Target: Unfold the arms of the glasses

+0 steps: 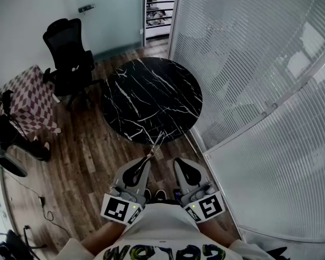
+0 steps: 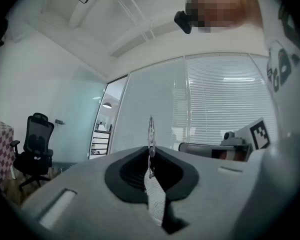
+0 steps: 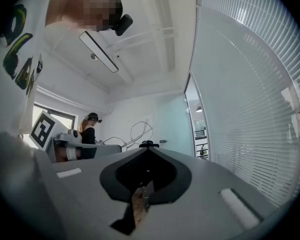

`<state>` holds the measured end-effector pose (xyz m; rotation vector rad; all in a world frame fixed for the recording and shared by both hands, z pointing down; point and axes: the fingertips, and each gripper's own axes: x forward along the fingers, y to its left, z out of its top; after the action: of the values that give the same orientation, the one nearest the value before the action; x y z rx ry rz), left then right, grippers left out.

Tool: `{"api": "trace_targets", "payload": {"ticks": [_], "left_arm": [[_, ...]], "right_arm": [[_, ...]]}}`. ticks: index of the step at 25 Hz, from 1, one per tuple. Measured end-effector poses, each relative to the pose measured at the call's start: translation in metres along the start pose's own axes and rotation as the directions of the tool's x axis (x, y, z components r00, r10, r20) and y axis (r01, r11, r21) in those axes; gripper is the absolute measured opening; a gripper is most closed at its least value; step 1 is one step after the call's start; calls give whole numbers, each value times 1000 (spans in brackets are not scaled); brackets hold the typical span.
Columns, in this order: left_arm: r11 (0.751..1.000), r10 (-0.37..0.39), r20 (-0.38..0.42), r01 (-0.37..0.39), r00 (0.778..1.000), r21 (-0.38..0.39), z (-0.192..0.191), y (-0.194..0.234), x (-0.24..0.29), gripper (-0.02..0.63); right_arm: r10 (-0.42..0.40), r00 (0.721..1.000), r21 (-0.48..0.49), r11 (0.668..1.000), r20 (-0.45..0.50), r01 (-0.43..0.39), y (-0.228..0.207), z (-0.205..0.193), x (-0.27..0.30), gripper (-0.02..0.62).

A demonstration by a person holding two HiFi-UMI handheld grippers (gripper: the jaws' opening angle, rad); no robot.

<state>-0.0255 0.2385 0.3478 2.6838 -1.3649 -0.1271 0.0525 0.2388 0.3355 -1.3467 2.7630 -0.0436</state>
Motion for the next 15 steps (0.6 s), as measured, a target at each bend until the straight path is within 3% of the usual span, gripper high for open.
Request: {"api": "trace_targets", "payload": {"ticks": [15], "left_arm": [[1000, 8, -13, -8, 1000, -7, -5, -27, 18, 11]], "right_arm": [[3, 1000, 31, 1000, 6, -3, -24, 4, -20, 2]]}}
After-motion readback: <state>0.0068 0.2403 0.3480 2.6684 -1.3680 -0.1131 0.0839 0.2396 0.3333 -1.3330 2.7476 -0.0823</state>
